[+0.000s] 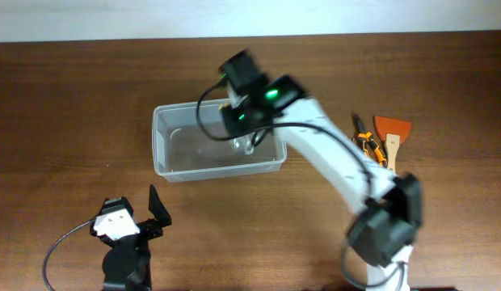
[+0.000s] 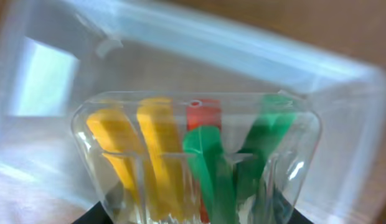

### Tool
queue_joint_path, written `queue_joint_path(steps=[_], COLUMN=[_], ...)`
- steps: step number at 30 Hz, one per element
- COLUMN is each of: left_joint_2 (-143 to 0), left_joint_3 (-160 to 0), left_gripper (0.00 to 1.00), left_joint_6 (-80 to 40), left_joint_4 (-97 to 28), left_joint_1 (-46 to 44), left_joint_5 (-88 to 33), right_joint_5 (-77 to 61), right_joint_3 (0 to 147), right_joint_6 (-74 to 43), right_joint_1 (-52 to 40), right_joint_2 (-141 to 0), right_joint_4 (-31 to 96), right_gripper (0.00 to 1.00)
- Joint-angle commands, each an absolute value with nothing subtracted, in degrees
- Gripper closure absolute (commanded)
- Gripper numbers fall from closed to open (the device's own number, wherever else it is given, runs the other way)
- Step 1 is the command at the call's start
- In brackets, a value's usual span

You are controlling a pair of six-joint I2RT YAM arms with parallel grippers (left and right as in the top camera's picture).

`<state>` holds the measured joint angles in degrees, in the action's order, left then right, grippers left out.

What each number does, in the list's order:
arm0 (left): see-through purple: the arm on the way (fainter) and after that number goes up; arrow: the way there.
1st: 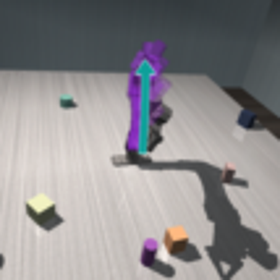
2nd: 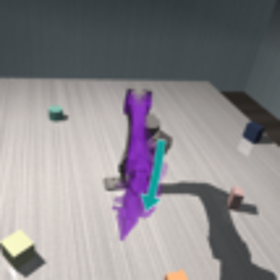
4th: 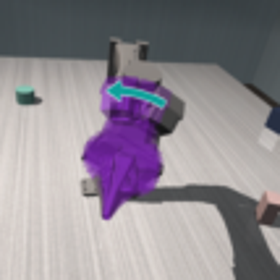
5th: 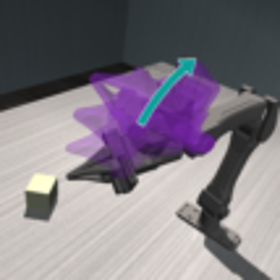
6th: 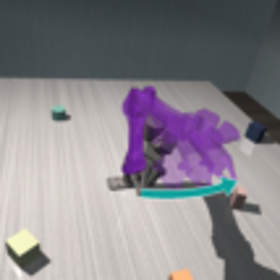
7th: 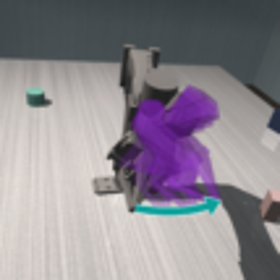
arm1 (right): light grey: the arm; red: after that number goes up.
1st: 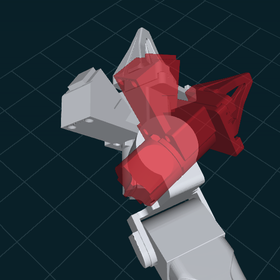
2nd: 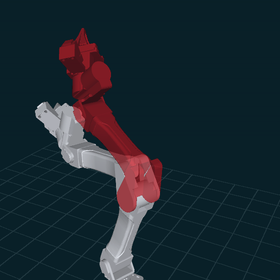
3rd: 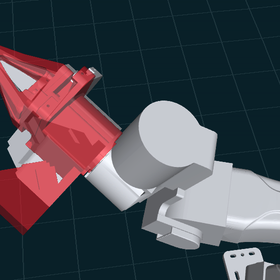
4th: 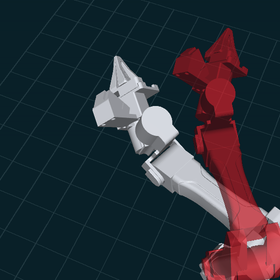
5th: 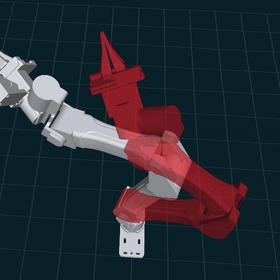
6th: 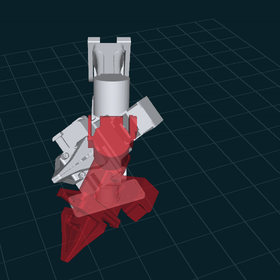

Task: Pack container
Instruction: 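Carry the marker case over the container and release it inside, then move the right gripper to the orange scraper's wooden handle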

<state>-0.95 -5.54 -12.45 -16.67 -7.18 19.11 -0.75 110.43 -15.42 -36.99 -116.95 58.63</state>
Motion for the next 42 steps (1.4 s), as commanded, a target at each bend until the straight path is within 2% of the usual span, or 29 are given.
queue_joint_path(steps=[1,6,7,9,11,13,16,22,28,31,37,42], left_joint_2=[-0.7,-0.7,-0.7,-0.7,-0.7,-0.7,-0.7,-0.7,-0.7,-0.7,-0.7,-0.7], left_joint_3=[-5.3,-5.3,-5.3,-5.3,-5.3,-5.3,-5.3,-5.3,-5.3,-5.3,-5.3,-5.3], left_gripper=[0.01,0.01,0.01,0.01,0.01,0.01,0.01,0.01,0.01,0.01,0.01,0.01], left_joint_6=[-11.9,-11.9,-11.9,-11.9,-11.9,-11.9,-11.9,-11.9,-11.9,-11.9,-11.9,-11.9], left_joint_4=[-16.7,-16.7,-16.7,-16.7,-16.7,-16.7,-16.7,-16.7,-16.7,-16.7,-16.7,-16.7], left_joint_1=[-7.5,-7.5,-7.5,-7.5,-7.5,-7.5,-7.5,-7.5,-7.5,-7.5,-7.5,-7.5], left_joint_5=[19.3,19.3,19.3,19.3,19.3,19.3,19.3,19.3,19.3,19.3,19.3,19.3], right_joint_5=[5.2,4.4,4.4,4.4,4.3,4.3,8.4,18.6,22.1,19.0,4.4,4.5], right_joint_3=[110.1,110.1,110.1,110.1,110.1,110.2,110.7,114.5,114.5,114.2,110.5,104.2], right_joint_6=[-20.7,-23.0,-23.0,-23.6,-24.8,-24.7,-24.3,-24.3,-19.7,-17.5,-13.7,-10.5], right_joint_1=[-37.2,-35.9,-35.8,-35.8,-35.8,-36.0,-35.9,-31.6,-16.9,-7.0,8.6,12.9], right_joint_2=[-122.0,-125.2,-125.4,-125.6,-125.7,-125.3,-123.6,-115.1,-107.5,-108.2,-114.9,-119.9], right_joint_4=[59.2,60.7,60.9,61.6,62.3,62.7,63.2,66.8,68.7,70.5,74.2,73.4], right_gripper=[0.55,0.55,0.52,0.33,0.25,0.09,0.03,0.01,0.01,0.01,0.01,0.00])
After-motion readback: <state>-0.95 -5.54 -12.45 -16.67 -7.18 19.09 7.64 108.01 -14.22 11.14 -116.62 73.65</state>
